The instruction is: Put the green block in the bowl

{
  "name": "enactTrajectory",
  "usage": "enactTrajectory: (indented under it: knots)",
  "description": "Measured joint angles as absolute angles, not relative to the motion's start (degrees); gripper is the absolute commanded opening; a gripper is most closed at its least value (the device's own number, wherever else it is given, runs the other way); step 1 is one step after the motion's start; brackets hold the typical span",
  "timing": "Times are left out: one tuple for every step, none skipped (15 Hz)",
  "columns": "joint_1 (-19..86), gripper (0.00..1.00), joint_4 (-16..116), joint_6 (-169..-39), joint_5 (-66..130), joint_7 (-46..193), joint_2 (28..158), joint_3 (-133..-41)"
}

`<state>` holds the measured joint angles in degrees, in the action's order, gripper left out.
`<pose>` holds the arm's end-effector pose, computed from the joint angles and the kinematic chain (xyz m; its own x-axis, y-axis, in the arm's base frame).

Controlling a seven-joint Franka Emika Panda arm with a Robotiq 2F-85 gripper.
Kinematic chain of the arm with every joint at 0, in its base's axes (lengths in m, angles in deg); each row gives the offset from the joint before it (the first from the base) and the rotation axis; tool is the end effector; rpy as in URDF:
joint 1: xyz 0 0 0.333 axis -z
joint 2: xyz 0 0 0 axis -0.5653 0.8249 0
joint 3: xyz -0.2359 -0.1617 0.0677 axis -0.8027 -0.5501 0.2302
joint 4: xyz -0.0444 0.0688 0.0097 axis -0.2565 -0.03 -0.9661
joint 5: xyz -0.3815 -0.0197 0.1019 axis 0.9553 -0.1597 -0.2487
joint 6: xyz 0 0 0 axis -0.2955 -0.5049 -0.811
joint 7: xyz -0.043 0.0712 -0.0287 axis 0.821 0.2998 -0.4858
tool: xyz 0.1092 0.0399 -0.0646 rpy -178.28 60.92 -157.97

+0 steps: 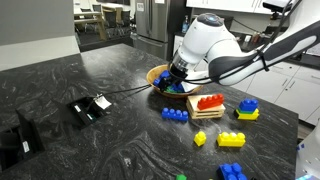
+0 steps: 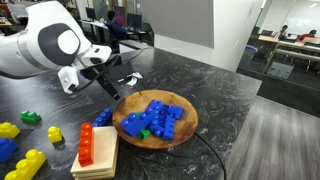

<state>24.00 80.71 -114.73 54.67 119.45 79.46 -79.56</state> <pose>0.5684 0.1401 0.3663 0.8564 -0.2692 0.4407 -0.3056 -0.9521 0.0122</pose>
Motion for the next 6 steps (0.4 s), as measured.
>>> enactTrajectory:
  knots:
    - [24.04,1.0,81.8,-115.42,55.31,119.45,78.56,-79.56]
    - [24.06,1.0,82.44,-115.75,55.52,119.45,78.16,-79.56]
    - [24.07,1.0,82.64,-115.92,55.54,119.43,78.1,-79.56]
    - [24.08,1.0,82.67,-116.0,55.54,119.42,78.11,-79.56]
    - [24.09,1.0,82.67,-116.04,55.54,119.42,78.11,-79.56]
    - [24.09,1.0,82.67,-116.07,55.54,119.41,78.11,-79.56]
